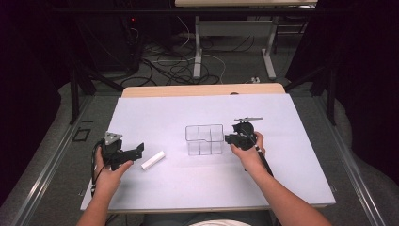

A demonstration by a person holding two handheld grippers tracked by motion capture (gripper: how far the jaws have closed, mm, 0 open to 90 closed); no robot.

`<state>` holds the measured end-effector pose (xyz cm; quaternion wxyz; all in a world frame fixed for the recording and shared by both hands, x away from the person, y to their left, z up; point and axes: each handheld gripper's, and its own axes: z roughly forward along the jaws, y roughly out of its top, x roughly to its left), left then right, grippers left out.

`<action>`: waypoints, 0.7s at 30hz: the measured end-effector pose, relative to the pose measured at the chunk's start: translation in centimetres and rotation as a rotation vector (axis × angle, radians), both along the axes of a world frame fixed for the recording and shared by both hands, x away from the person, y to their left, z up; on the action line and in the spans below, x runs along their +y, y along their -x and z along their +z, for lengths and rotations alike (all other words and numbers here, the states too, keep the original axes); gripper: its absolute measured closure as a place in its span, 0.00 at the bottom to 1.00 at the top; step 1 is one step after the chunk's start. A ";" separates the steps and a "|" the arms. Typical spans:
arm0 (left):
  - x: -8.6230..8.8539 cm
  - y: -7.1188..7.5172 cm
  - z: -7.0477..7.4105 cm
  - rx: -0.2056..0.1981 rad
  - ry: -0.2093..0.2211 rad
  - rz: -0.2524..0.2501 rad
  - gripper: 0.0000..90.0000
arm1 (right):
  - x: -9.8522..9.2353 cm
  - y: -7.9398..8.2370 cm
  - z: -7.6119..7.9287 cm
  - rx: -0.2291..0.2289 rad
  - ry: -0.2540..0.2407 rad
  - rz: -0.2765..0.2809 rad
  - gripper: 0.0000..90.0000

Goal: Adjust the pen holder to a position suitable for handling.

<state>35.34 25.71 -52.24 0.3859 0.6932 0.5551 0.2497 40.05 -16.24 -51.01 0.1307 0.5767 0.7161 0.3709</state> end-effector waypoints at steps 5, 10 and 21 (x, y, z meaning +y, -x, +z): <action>0.0 -0.1 0.0 0.006 -0.007 -0.003 0.03 | -1.0 -0.1 0.3 0.007 -0.022 0.014 0.72; -0.1 0.0 0.0 0.010 -0.009 -0.011 0.03 | -1.8 0.0 0.3 0.009 -0.020 0.033 0.65; -0.4 0.3 0.4 0.006 -0.001 -0.034 0.03 | -4.0 0.6 0.4 -0.097 0.011 0.115 0.50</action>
